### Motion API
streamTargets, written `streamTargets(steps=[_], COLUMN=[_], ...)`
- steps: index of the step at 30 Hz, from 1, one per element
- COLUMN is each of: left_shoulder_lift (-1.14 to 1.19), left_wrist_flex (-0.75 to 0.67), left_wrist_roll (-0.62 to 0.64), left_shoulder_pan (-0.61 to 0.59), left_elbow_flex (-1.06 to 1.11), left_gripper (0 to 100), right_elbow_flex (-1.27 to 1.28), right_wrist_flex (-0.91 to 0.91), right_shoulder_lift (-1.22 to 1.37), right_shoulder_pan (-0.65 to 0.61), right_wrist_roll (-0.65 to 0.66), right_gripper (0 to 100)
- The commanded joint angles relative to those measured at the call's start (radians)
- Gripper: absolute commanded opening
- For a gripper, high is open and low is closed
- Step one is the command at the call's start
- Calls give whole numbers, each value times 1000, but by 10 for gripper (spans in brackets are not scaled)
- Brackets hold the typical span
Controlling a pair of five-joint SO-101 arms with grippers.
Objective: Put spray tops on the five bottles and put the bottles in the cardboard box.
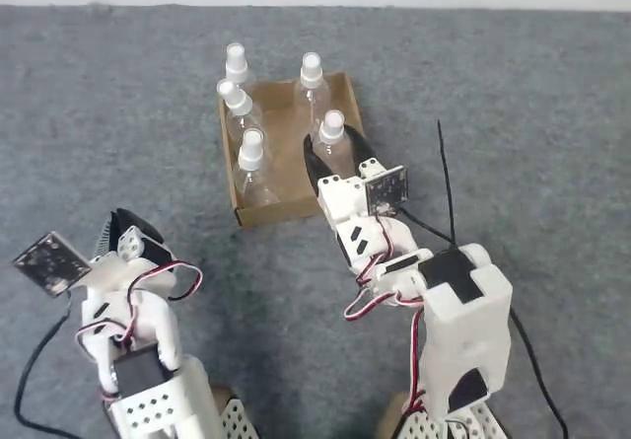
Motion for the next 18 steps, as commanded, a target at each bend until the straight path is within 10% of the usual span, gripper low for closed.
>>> streamTargets(steps=[1, 18], left_shoulder_lift=[-20, -20], left_wrist_flex=[-32, -29], left_wrist_roll=[-9, -9], left_shoulder_pan=[-6, -6], left_elbow_flex=[-10, -8], left_gripper=[12, 12], right_elbow_flex=[-51, -43], right_wrist_flex=[-31, -22], right_shoulder_lift=[-15, -13], right_shoulder_pan=[12, 10], right_wrist_roll=[14, 78], right_gripper=[29, 209])
